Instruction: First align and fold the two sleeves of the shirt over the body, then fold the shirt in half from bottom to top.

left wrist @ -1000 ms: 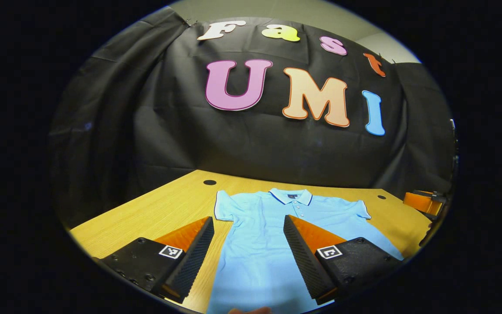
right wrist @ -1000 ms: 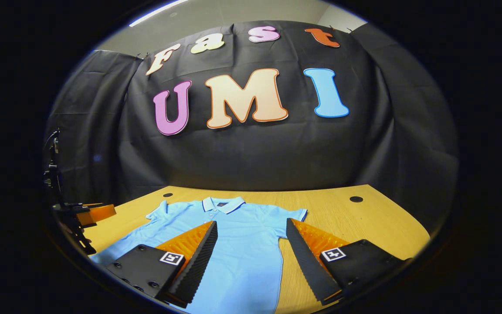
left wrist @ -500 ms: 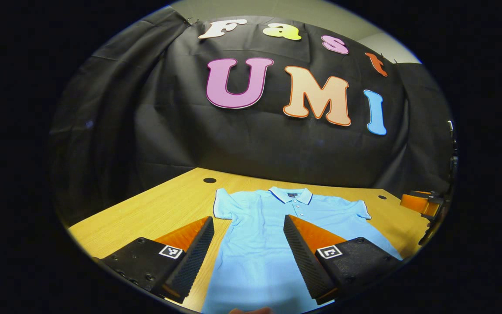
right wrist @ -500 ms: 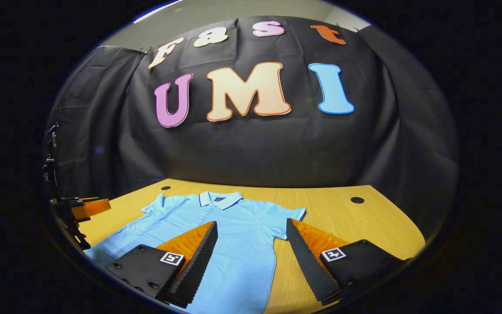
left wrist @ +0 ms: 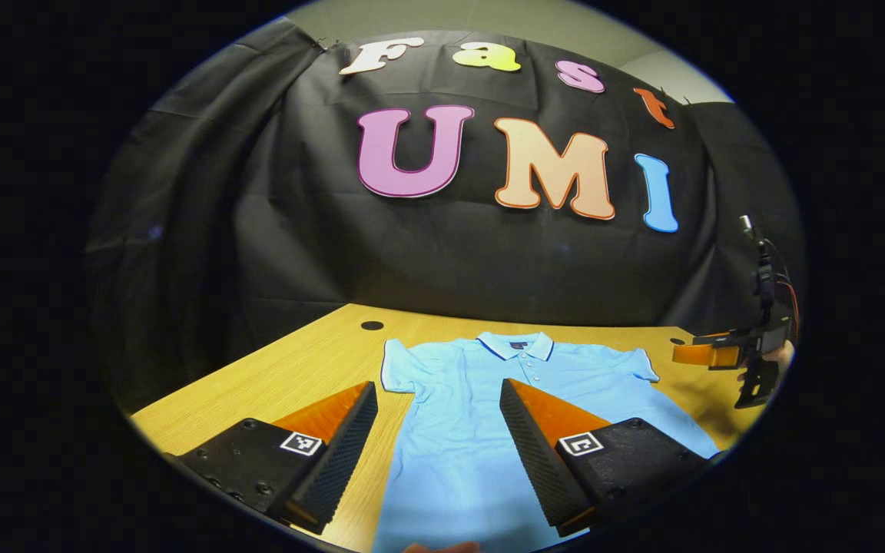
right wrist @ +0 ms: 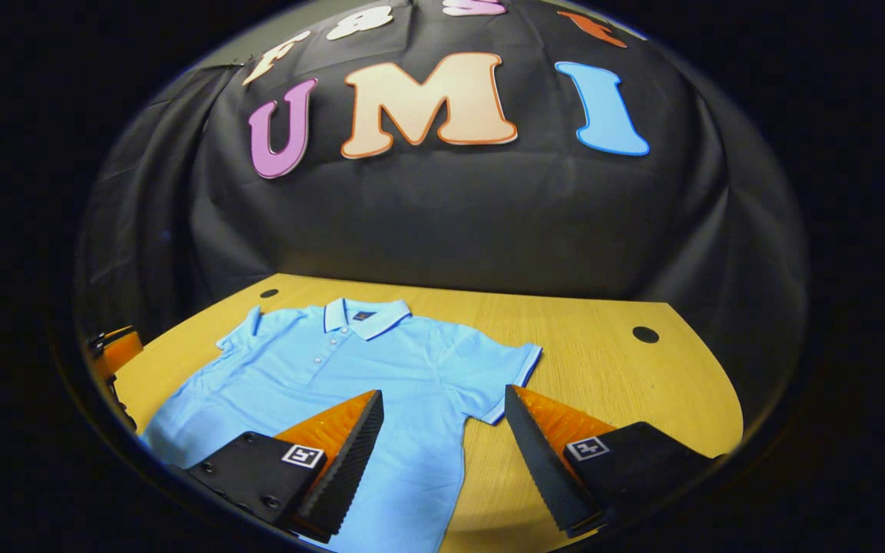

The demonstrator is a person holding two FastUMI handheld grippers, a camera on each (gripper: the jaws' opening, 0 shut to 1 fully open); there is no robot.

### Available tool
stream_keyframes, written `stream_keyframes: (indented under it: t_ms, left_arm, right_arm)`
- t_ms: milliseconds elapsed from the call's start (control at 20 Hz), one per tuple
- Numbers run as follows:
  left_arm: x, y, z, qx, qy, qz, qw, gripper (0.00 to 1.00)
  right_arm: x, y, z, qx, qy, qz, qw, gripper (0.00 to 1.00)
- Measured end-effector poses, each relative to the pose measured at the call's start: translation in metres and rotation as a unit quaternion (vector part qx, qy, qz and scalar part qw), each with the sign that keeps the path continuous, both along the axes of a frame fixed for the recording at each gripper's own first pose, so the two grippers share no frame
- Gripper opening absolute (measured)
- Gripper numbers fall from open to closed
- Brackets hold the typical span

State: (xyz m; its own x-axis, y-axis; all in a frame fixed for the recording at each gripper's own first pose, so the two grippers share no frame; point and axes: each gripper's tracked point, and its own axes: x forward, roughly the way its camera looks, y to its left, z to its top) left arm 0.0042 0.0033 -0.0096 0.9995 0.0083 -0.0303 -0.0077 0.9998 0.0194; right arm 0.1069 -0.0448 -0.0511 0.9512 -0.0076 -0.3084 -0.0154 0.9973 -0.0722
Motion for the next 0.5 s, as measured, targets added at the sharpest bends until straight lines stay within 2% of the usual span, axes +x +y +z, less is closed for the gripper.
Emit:
stream_keyframes:
  t_ms: [100,250,300,450,500]
  left_arm:
    - [0.002,-0.003,0.000,-0.012,-0.001,-0.010,1.000,0.95]
    - [0.005,-0.004,-0.009,-0.010,0.010,-0.016,1.000,0.96]
    - [0.006,-0.004,-0.009,-0.011,0.011,-0.018,1.000,0.95]
    - [0.005,0.002,-0.017,-0.008,0.017,-0.013,1.000,0.95]
    - [0.005,0.007,-0.020,-0.006,0.024,-0.008,1.000,0.96]
  right_arm:
    - [0.018,-0.009,-0.011,0.002,0.027,-0.008,1.000,0.96]
    - [0.049,-0.030,-0.021,-0.001,0.052,-0.039,0.998,0.98]
    - [0.061,-0.036,-0.024,0.000,0.058,-0.048,0.997,0.95]
    - [0.088,-0.048,-0.042,0.014,0.084,-0.070,0.994,0.98]
    - [0.097,-0.050,-0.047,0.020,0.088,-0.073,0.993,0.95]
